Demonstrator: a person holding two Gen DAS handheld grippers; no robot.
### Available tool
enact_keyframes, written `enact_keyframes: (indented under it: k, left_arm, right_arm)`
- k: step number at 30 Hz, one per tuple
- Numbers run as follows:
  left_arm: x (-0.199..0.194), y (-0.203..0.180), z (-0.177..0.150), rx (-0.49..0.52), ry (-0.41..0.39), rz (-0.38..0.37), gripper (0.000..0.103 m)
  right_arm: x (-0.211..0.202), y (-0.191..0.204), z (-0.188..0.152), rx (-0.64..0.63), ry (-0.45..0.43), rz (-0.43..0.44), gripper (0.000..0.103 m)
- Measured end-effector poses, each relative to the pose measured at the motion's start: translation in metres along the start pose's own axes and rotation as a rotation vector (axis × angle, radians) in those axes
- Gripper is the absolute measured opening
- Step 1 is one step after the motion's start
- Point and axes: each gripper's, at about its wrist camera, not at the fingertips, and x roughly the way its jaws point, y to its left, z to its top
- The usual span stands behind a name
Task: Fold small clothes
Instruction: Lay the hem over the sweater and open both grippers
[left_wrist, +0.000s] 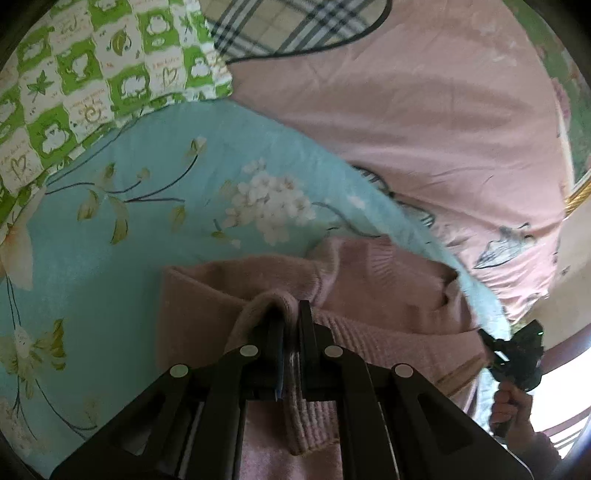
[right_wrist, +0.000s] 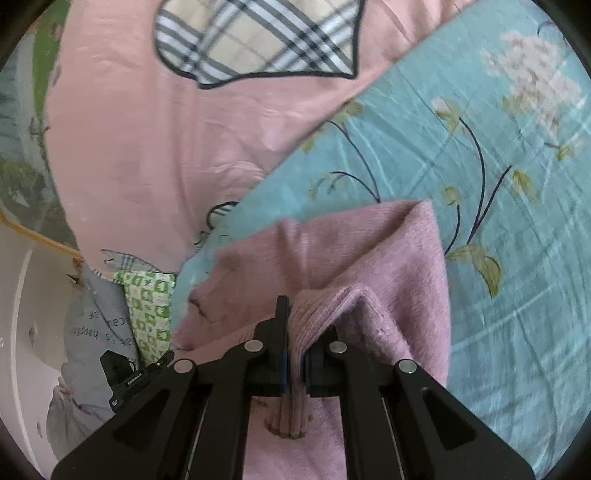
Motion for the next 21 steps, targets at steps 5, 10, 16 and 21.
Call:
enact_keyframes:
  k: [5, 10, 16, 21]
  left_arm:
    - [-0.007, -0.001, -0.004, -0.018, 0.013, 0.021, 0.017]
    - [-0.054, -0.023, -0.023, 0.059, -0.041, 0.020, 0.048]
    - [-0.063, -0.097, -0.089, 0.323, 0.088, -0.162, 0.048]
    - [-0.009, -0.140, -0.131, 0.514, 0.250, -0.116, 0.046]
  right_arm:
    - [0.003, -0.009, 0.002, 0.060, 0.019, -0.002, 0.012]
    - [-0.032, -0.002, -0.001, 0.057, -0.063, -0.007, 0.042]
    - [-0.061, 0.047, -0.043, -0.176, -0.071, 0.053, 0.043]
    - [0.003, 0.096, -0.109, -0.543, 0.278, 0.009, 0.043]
